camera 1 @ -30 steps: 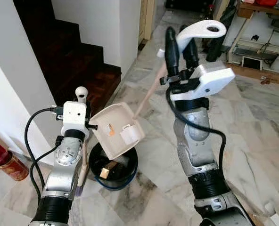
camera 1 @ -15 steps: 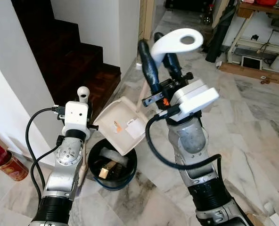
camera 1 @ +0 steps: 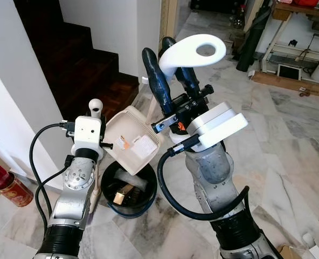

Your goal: Sweep floor

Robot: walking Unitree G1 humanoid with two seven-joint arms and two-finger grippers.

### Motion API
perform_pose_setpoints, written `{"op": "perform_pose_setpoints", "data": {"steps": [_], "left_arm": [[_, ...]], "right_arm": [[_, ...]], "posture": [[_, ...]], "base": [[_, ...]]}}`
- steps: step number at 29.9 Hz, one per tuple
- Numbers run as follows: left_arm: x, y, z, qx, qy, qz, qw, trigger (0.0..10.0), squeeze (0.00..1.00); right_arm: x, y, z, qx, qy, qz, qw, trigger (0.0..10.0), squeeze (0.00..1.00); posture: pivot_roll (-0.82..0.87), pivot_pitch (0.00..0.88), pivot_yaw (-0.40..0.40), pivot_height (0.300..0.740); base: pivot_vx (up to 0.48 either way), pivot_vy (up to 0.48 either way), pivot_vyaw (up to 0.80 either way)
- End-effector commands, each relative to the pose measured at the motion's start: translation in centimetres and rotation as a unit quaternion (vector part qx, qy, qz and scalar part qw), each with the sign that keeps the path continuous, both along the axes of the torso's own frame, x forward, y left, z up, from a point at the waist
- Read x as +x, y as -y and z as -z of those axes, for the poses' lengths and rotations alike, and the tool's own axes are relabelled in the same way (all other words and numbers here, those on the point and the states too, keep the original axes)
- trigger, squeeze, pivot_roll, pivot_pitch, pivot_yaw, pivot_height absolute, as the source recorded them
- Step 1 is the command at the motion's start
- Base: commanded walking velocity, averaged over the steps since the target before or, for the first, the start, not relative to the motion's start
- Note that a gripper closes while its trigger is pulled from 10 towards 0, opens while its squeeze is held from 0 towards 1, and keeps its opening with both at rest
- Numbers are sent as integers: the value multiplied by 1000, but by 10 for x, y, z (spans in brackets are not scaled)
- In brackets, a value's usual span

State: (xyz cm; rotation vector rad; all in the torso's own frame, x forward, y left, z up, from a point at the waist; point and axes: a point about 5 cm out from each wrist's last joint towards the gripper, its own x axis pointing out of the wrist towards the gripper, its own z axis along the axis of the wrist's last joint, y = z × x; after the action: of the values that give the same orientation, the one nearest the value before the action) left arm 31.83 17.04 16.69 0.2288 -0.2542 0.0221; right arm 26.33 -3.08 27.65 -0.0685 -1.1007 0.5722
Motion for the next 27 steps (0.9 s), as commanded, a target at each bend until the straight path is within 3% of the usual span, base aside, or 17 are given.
{"op": "perform_pose_setpoints", "data": {"steps": [1,18,23,27], "left_arm": [[-1,7,-14,-2,39,20,999,10000,0],[-1,8,-14,-2,38,22,999,10000,0],[-1,9,-13,-2,37,23,999,10000,0],[-2,10,-11,-1,29,28,999,10000,0]], "right_arm": [[-15,1,-16,7,60,-9,998,10000,0],[-6,6,-13,-7,54,21,998,10000,0],[3,12,-10,-21,45,65,997,10000,0],[22,30,-4,-15,2,127,992,10000,0]], "posture": [[118,52,-63,740],[117,55,-62,740],[118,55,-61,740],[117,56,-60,740]], "base": [[0,0,0],[0,0,0],[0,0,0],[0,0,0]]}}
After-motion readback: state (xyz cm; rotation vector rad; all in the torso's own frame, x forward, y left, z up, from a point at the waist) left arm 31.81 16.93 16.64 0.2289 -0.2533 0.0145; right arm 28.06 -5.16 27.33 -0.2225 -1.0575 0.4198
